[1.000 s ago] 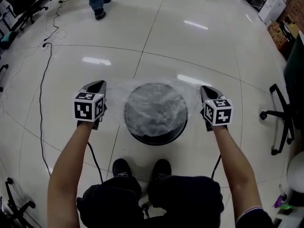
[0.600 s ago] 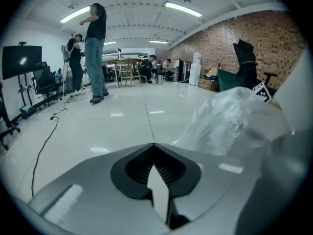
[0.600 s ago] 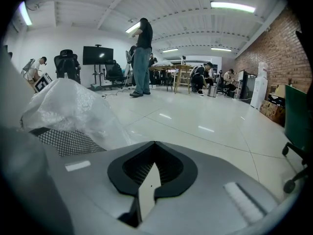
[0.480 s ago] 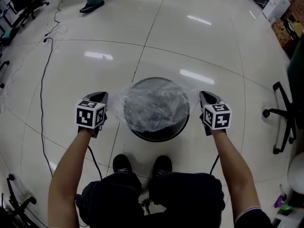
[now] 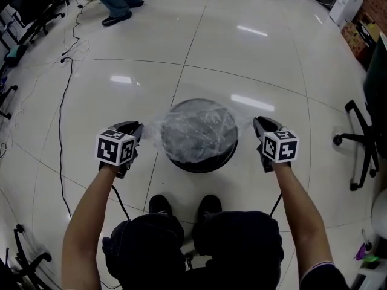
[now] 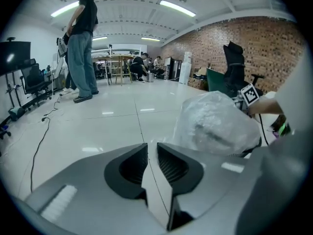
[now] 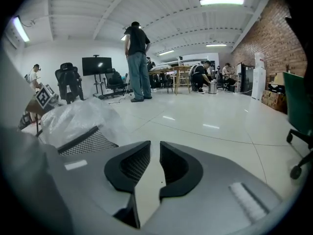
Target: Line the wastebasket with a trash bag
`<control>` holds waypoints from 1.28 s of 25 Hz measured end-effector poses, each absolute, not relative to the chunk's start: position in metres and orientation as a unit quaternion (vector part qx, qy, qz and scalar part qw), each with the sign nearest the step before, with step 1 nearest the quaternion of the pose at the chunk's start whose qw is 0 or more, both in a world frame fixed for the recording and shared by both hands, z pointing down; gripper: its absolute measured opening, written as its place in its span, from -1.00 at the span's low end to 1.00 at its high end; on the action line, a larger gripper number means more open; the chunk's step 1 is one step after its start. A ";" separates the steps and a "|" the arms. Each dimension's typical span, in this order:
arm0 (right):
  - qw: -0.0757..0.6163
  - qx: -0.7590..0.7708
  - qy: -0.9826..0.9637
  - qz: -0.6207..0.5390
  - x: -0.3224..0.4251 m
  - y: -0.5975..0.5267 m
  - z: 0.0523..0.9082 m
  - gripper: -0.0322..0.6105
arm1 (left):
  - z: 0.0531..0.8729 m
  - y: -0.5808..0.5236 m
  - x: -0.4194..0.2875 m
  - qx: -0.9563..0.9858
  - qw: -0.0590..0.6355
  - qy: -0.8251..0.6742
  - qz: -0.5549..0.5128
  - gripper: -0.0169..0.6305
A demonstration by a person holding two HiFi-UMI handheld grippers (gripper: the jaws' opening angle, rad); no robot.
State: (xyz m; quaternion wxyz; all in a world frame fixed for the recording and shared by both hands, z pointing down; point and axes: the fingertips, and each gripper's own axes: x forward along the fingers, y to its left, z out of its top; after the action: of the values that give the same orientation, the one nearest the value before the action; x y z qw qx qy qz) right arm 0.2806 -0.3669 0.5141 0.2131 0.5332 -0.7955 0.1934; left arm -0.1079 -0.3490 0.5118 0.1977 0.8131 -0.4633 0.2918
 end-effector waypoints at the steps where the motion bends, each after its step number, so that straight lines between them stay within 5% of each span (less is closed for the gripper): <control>1: 0.203 0.535 -0.797 0.195 0.283 -0.366 0.507 -0.66 | 0.505 -0.348 -0.109 0.816 0.193 -0.463 0.288 -0.74; 20: 0.163 0.547 -0.798 0.194 0.297 -0.344 0.436 -0.58 | 0.432 -0.329 -0.128 0.820 0.158 -0.475 0.279 -0.67; 32: 0.203 0.469 -0.844 0.164 0.220 -0.376 0.419 -0.59 | 0.414 -0.379 -0.047 0.858 0.146 -0.423 0.253 -0.66</control>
State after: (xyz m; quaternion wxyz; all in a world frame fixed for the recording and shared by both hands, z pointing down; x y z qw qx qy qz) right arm 0.2201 -0.3761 0.4192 0.2034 0.4694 -0.8435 0.1636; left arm -0.0467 -0.3795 0.4139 0.1459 0.8580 -0.4228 0.2527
